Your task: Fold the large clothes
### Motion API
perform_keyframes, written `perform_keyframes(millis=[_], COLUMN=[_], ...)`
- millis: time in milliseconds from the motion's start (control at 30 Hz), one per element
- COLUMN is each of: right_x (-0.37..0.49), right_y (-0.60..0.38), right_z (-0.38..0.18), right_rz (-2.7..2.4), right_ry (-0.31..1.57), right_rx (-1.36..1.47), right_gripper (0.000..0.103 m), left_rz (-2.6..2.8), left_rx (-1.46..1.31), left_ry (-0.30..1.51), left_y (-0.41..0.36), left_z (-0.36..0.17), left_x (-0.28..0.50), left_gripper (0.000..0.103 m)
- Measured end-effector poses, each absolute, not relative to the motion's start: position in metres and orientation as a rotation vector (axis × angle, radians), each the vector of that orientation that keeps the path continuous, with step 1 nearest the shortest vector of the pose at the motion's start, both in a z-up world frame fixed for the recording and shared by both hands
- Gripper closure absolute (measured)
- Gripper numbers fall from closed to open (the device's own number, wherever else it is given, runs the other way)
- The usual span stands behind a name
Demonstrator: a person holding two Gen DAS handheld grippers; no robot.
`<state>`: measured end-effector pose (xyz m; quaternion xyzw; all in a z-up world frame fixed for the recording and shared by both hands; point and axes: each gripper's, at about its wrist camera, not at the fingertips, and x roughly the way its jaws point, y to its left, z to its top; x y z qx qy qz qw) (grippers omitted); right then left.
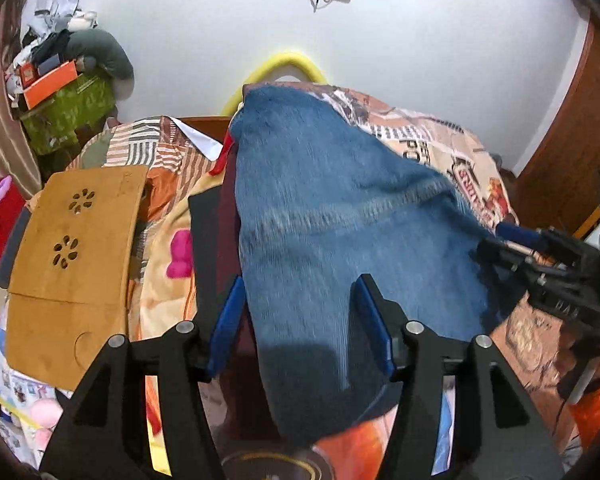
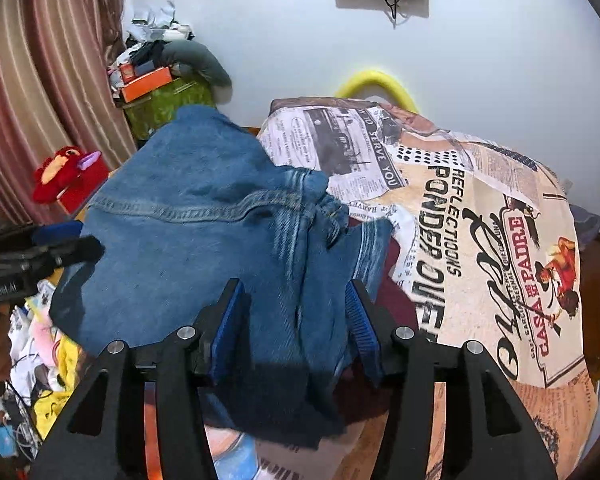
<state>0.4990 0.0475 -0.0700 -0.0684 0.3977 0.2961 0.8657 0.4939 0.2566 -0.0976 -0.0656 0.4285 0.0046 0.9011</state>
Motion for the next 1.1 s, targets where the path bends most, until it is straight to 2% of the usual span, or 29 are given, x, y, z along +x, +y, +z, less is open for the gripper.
perform_keyframes(millis=[100, 267, 567, 900, 1100], right_x=[0.488, 0.462, 0.407, 0.317, 0.256], right_y=[0.052, 0.046, 0.01, -0.029, -0.045], right_z=[-0.078, -0.087, -0.047, 0.027, 0.061], right_rz=[0.619, 0.597, 0.631, 0.672, 0.691], right_ry=[0.852, 0.844, 0.796, 0.567, 0.376], right_rx=[-0.187, -0.26, -0.16, -0.079, -0.068], right_gripper=[0.048, 0.048, 0.048, 0.048, 0.048], left_rz=[0.04, 0.057, 0.034, -0.01, 0.002], left_rx=[-0.093, -0.109, -0.083, -0.068, -0.03], left_ry=[0.877, 0.862, 0.784, 0.585, 0.395], left_y=[0.248, 0.242, 0.211, 0.169, 0.144], left_z=[-0.104, -0.105, -0.069, 0.002, 0.041], left_x=[0.481, 0.457, 0.39, 0.287, 0.217], left_gripper=[0.044, 0.042, 0.042, 0.042, 0.042])
